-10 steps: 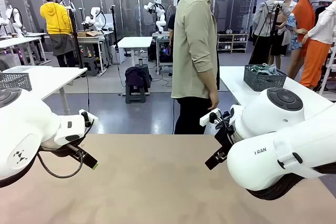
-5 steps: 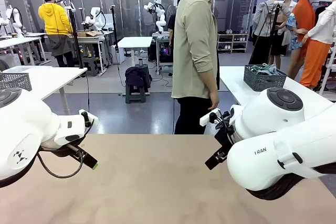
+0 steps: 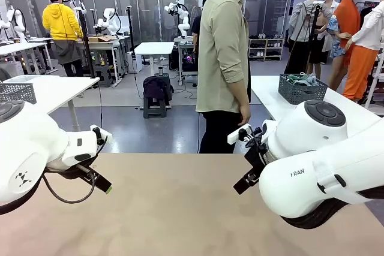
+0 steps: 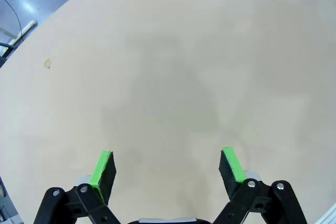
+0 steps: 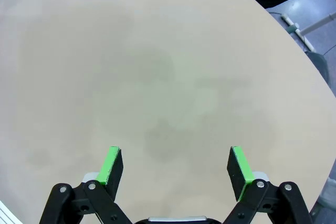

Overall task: Fold the towels and place them in the basket.
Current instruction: When a person lays out a Towel with hook on the table, fold it in half twice.

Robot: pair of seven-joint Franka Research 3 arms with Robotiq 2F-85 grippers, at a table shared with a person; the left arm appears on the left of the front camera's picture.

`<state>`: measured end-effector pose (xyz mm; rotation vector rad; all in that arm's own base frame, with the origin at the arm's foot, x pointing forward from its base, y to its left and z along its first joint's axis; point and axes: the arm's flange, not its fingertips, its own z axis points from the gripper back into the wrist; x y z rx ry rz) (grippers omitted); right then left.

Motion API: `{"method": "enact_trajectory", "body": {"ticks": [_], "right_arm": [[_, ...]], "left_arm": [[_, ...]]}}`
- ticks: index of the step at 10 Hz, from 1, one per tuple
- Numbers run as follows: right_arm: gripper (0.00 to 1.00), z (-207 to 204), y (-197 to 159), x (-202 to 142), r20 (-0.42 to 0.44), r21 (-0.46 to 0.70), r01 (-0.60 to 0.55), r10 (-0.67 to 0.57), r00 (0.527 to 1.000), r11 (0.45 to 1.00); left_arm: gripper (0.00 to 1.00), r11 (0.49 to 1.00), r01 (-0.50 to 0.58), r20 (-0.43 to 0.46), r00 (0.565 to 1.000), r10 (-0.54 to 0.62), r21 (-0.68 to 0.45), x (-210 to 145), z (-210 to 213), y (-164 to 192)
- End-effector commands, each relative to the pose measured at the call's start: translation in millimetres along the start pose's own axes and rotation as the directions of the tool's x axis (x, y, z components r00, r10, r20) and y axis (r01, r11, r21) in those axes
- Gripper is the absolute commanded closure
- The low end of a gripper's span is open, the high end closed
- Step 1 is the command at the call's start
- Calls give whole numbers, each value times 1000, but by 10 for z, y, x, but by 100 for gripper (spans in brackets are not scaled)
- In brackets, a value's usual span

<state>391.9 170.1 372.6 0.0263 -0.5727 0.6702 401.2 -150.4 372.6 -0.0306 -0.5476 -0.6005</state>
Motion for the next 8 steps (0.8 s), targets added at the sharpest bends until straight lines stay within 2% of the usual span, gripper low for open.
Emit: {"method": "enact_trajectory", "body": {"ticks": [1, 5, 6, 8], "right_arm": [[0, 235, -78, -73, 53, 46, 9, -11, 999, 999], [0, 1188, -352, -437, 240, 114, 121, -145, 960, 986], [0, 1358, -427, -593, 280, 167, 143, -186, 942, 976], [0, 1573, -567, -934, 289, 326, 183, -282, 915, 927]], "left_arm": [[0, 997, -14, 15, 1000, 15, -69, 29, 194, 70], [0, 962, -70, 76, 993, 93, -263, 176, 1046, 480], [0, 945, -90, 94, 988, 125, -314, 170, 1221, 641], [0, 896, -115, 112, 977, 180, -430, 99, 1472, 1009]]}}
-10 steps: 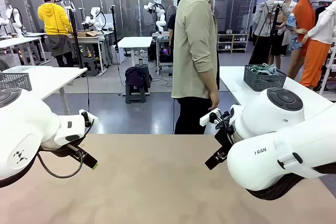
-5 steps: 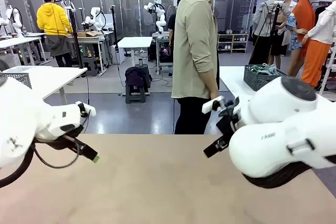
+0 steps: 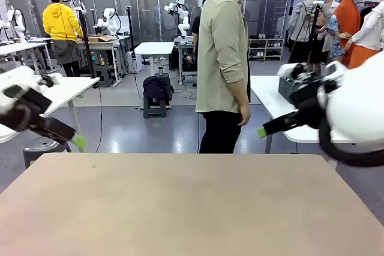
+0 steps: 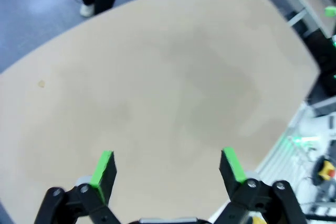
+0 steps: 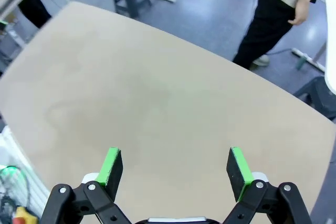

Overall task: Fold the towels and place them in the basket.
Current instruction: When a person lays out a Towel with hook on the table, fold it in half twice.

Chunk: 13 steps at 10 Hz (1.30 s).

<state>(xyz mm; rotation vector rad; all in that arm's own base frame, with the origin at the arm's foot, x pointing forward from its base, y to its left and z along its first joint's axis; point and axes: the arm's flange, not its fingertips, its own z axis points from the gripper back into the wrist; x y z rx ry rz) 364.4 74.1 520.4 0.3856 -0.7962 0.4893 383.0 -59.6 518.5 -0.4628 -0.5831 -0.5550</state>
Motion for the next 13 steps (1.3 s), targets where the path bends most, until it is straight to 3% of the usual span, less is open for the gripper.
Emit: {"method": "enact_trajectory", "body": {"ticks": [1, 3, 5, 7, 9, 11, 12, 13], "right_arm": [[0, 462, 6, -1086, -13, 164, 62, -61, 998, 985], [0, 875, 24, -1345, -92, 205, 120, -103, 990, 971], [0, 1185, 29, -1572, -116, 314, 174, -144, 983, 933], [0, 1264, -174, -1750, -79, 433, 211, -196, 977, 876], [0, 1092, -369, -1851, -73, 503, 252, -249, 966, 827], [0, 1049, -420, -1871, -62, 522, 263, -271, 961, 812], [0, 1010, -427, -1851, -39, 520, 249, -269, 962, 817], [0, 1566, -945, -1358, -76, 506, 277, -278, 958, 817]], "left_arm": [[0, 991, -46, -21, 999, 44, -123, -32, 229, 307], [0, 989, -69, -34, 997, 65, -132, -143, 534, 498], [0, 979, -121, 19, 992, 126, -166, -328, 885, 691], [0, 928, -214, 58, 968, 243, -304, -526, 951, 934], [0, 861, -342, 46, 921, 386, -377, -693, 895, 1107], [0, 831, -343, 51, 913, 404, -438, -780, 905, 1199], [0, 852, -320, 76, 921, 383, -415, -769, 877, 1186], [0, 837, -363, 49, 907, 418, -410, -821, 884, 1153]]}}
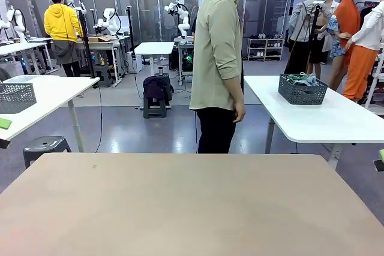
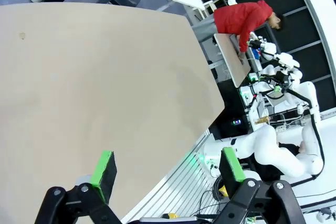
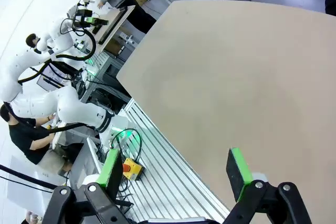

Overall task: Fold the towels and place them in the basket.
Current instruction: When a person lays out a Towel with hook on the table, fold it in half twice.

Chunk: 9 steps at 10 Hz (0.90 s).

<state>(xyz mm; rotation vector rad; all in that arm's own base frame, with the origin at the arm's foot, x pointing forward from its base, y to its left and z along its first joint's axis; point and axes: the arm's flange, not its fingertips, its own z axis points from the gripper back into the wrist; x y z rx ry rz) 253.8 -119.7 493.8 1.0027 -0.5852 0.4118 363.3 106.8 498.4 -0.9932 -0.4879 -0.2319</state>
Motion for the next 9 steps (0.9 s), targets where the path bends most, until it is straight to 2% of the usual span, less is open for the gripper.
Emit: {"method": "enact_trajectory", "body": {"ticks": [1, 6, 7, 9], "right_arm": [[0, 62, 133, -5, -7, -11, -10, 9, 1000, 1000], [0, 50, 144, -5, -11, -19, 14, -15, 1000, 1000], [0, 40, 225, 44, -69, -45, 37, -40, 997, 998], [0, 285, 588, 112, -102, -143, 73, -88, 991, 987]], "left_arm": [[0, 1000, 8, -6, 1000, -8, 3, 13, 19, -60], [0, 1000, 8, -6, 1000, -8, 3, 13, 19, -60], [0, 999, -8, -14, 1000, 8, 32, -15, 7, -54], [0, 976, 31, -5, 1000, -30, 217, 114, 207, -493]]}}
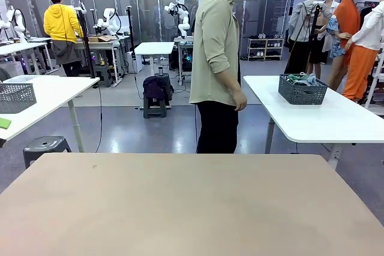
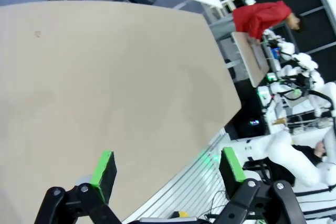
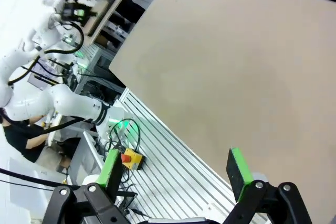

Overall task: Fold the towels and place them in the basket.
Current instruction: When a person lays out a Towel with hook on the table, fold it in half twice.

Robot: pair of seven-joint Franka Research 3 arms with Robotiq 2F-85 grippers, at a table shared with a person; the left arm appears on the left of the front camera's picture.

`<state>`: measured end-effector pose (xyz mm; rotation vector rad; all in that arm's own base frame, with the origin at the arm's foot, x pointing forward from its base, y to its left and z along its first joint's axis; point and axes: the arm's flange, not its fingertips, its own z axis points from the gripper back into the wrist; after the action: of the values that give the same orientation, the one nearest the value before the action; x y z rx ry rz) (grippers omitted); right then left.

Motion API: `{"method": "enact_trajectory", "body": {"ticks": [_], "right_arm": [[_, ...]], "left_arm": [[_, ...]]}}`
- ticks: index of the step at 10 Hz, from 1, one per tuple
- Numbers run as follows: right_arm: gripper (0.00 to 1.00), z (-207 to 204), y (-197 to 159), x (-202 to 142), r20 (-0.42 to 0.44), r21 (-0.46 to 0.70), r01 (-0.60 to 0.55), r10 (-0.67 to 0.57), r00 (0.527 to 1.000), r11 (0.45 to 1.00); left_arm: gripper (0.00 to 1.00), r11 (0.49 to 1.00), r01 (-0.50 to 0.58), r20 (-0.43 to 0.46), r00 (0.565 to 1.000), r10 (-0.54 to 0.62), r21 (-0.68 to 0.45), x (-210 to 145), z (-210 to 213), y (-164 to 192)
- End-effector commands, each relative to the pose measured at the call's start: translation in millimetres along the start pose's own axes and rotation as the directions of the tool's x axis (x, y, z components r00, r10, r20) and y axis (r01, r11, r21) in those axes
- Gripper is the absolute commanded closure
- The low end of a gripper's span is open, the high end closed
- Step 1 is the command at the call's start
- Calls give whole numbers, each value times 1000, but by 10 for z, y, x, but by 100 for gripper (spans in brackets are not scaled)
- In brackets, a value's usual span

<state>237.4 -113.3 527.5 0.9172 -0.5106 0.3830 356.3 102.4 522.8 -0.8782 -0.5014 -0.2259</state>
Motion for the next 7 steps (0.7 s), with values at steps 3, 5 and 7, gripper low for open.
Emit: {"method": "enact_trajectory", "body": {"ticks": [3, 5, 7], "right_arm": [[0, 620, 847, 135, -38, -200, 30, -38, 999, 979], [0, 797, 1183, 230, -46, -260, 12, -25, 999, 966], [0, 901, 1553, 250, -34, -319, 21, -34, 999, 947]], "left_arm": [[0, 965, 78, 56, 994, -94, 249, 274, 743, -929], [0, 948, 131, 63, 986, -156, 289, 357, 1060, -1215], [0, 920, 168, 51, 979, -198, 353, 388, 1331, -1356]]}}
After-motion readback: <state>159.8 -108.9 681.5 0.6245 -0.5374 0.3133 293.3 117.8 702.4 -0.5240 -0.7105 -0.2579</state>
